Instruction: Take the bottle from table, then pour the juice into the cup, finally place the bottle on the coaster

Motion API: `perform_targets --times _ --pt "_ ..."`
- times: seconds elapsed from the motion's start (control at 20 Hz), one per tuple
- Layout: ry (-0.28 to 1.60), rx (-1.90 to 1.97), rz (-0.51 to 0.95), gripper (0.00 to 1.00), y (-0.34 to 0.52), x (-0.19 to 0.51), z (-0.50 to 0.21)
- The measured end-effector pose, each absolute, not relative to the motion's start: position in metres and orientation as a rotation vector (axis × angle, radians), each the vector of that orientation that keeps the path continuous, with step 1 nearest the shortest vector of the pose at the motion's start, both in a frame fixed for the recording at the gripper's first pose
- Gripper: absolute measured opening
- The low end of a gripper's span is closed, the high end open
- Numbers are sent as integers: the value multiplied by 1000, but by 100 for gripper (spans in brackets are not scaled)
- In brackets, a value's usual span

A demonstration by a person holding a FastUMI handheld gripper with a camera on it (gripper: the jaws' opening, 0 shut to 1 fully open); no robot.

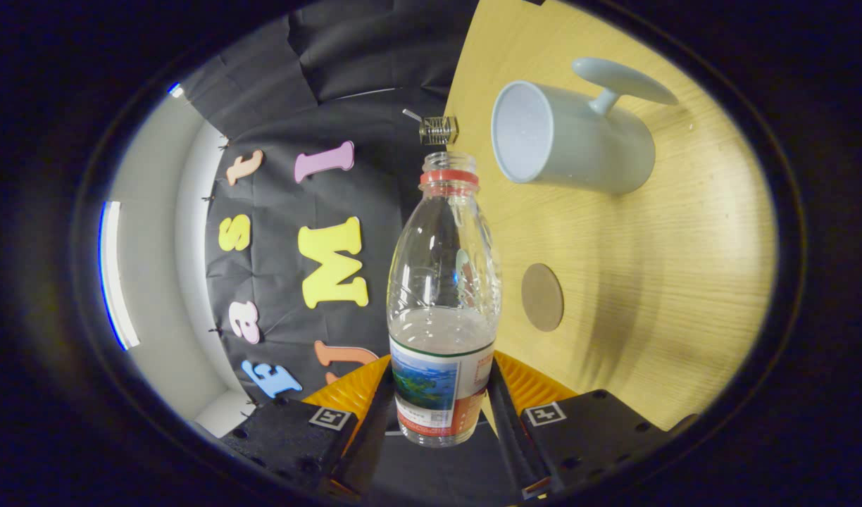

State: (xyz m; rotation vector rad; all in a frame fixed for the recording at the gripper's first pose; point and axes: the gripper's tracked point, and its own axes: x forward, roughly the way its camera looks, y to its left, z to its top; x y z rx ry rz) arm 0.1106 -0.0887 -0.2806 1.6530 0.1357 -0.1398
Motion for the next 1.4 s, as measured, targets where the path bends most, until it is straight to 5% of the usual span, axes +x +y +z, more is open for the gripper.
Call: perform_targets --times 1.4 --pt "65 1825 -132 75 -92 128 -234"
